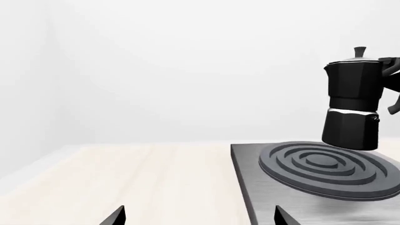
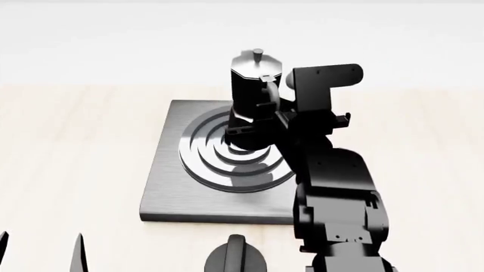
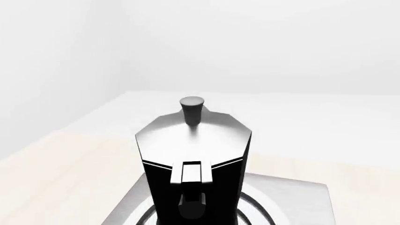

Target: Put the moka pot on the stove.

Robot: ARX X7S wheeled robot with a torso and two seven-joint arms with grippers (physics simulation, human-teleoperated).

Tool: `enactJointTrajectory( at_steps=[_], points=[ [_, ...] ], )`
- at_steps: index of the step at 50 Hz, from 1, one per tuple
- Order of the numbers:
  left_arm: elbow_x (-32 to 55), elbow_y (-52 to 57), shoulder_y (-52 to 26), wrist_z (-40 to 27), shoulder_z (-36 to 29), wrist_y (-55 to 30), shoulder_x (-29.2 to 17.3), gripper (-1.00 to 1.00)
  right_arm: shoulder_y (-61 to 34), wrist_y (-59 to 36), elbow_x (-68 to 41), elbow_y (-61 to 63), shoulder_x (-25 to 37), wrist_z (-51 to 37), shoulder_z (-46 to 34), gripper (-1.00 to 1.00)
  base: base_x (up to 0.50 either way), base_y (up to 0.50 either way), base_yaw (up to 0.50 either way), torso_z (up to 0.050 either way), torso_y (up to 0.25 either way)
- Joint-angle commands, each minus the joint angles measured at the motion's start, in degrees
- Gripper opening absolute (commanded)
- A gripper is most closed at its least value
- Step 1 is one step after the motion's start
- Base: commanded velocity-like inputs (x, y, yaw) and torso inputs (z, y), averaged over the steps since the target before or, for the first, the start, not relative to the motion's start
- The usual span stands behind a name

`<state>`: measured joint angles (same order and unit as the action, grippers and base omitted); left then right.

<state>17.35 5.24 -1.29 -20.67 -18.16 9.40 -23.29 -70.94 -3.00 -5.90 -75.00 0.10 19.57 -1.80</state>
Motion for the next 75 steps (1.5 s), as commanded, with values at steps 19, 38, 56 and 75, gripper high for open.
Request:
enactJointTrajectory(
  at_steps=[19, 38, 56, 75],
  points=[
    [0.22, 0.05, 0.19, -0.22, -0.12, 0.28, -0.24, 1.0, 0.37, 0.1, -8.3, 0.01, -0.08, -0.76, -5.8, -1.0, 0.0, 0.0, 0.0, 0.0, 0.001],
    [0.28, -0.09, 0.11, -0.26, -0.3, 0.49, -0.3, 1.0, 0.85, 0.22, -11.48, 0.01, -0.08, -1.14, -9.04, -1.0, 0.0, 0.0, 0.0, 0.001, 0.001],
    [0.2, -0.89, -0.36, -0.28, -0.53, 0.85, -0.01, 1.0, 0.95, 0.01, -9.27, 0.01, -0.08, -1.91, -9.23, -1.0, 0.0, 0.0, 0.0, 0.001, 0.001],
    [0.19, -1.58, -0.8, -0.29, -0.77, 1.12, 0.19, 1.0, 1.23, 0.05, -10.27, 0.01, -0.08, -1.95, -10.44, -1.0, 0.0, 0.0, 0.0, 0.0, 0.001]
  ],
)
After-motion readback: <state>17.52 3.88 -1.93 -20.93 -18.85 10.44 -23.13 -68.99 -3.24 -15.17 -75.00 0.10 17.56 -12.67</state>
